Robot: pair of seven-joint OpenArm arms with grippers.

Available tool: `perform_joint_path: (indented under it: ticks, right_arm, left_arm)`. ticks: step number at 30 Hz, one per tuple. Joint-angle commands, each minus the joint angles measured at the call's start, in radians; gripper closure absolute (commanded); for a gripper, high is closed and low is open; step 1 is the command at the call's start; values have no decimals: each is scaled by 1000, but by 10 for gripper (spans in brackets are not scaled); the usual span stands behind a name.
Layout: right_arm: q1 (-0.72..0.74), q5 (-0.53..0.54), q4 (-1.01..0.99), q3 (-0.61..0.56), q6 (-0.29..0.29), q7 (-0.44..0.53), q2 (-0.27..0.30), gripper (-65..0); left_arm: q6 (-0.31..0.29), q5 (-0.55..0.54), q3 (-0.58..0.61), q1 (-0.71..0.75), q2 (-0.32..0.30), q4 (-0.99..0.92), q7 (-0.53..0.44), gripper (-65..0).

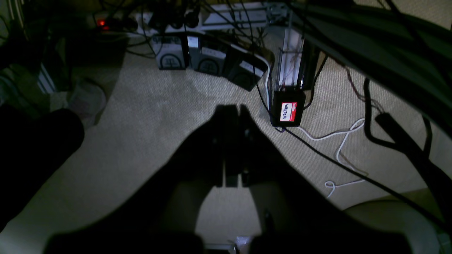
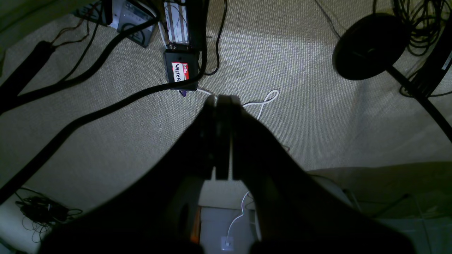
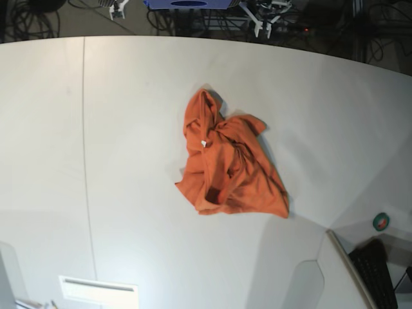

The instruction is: Layout the t-shirt on the table in an organized manner, then fold the t-shirt properly

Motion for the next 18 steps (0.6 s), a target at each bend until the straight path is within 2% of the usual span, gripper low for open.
perform_joint_path:
  ticks: [1, 18]
  right_arm:
    - [-9, 1, 4, 1, -8, 0, 4, 0]
    - [-8, -2, 1, 1, -11, -8, 16, 0]
  left_arm:
    - [4, 0, 7, 4, -5, 0, -1, 0]
    - [4, 11, 9, 2, -5, 2, -1, 0]
